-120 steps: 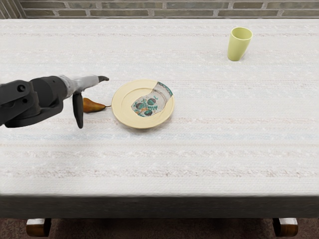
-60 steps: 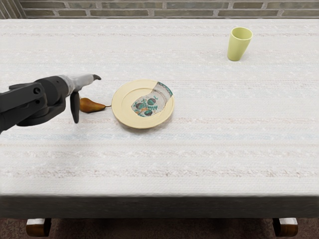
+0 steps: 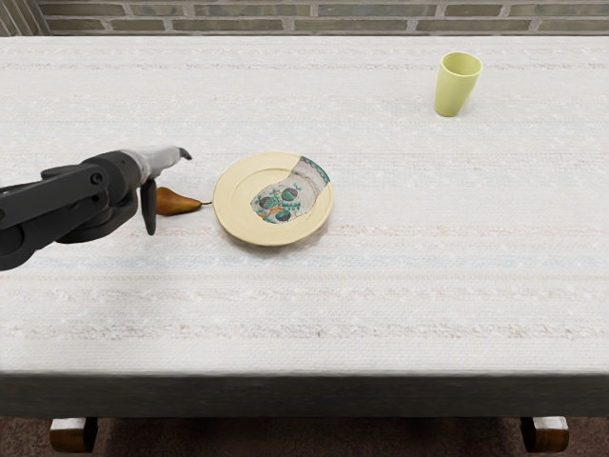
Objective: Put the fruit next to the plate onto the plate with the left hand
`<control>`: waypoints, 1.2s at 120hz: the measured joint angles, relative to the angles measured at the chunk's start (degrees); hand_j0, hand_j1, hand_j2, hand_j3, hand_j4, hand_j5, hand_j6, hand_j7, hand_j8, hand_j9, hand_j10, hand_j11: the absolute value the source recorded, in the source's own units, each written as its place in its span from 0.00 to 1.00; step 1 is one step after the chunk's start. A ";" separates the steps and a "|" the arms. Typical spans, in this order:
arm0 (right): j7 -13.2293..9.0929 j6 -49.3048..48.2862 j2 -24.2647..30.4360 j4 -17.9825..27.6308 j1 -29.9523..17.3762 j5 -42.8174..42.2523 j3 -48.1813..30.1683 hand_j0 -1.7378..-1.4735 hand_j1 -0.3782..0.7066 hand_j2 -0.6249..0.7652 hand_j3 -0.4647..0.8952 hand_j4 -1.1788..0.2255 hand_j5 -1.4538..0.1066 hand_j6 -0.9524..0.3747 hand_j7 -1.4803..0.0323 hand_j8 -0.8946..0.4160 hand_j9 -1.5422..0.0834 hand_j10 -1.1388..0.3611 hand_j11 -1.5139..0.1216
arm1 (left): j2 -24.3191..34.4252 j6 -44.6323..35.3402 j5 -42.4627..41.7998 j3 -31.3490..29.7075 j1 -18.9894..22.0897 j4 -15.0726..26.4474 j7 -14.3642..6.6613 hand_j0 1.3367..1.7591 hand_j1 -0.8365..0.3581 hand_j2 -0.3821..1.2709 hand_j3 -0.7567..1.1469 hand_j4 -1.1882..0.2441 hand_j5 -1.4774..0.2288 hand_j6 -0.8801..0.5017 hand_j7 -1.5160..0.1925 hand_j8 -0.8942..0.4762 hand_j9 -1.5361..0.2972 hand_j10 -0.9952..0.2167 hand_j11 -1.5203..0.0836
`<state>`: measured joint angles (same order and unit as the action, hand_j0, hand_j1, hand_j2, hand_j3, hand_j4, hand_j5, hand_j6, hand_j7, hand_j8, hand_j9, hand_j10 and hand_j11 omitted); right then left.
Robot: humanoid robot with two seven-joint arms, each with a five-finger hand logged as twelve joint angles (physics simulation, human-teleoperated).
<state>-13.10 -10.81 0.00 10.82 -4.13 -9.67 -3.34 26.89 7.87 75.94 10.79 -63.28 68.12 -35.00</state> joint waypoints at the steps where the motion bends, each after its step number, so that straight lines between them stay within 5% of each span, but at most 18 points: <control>1: 0.00 0.00 0.00 0.00 0.00 0.00 0.00 0.30 0.03 0.45 0.34 0.84 0.93 0.72 0.98 0.68 0.95 0.76 0.93 | 0.00 -0.02 0.00 -0.08 0.00 -0.03 0.00 0.76 0.86 0.25 0.40 0.73 0.76 0.54 0.78 0.55 0.74 0.71 0.84; 144: 0.00 0.00 0.00 -0.01 0.00 0.00 0.00 0.30 0.03 0.45 0.34 0.84 0.93 0.72 0.98 0.68 0.95 0.76 0.93 | -1.76 -0.34 -0.03 -1.66 0.00 -2.85 0.00 0.76 0.67 0.27 0.40 0.60 0.62 0.40 0.64 0.41 0.61 0.55 0.68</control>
<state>-13.10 -10.81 0.00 10.81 -4.13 -9.67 -3.33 25.14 7.52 75.92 9.14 -63.28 65.27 -35.00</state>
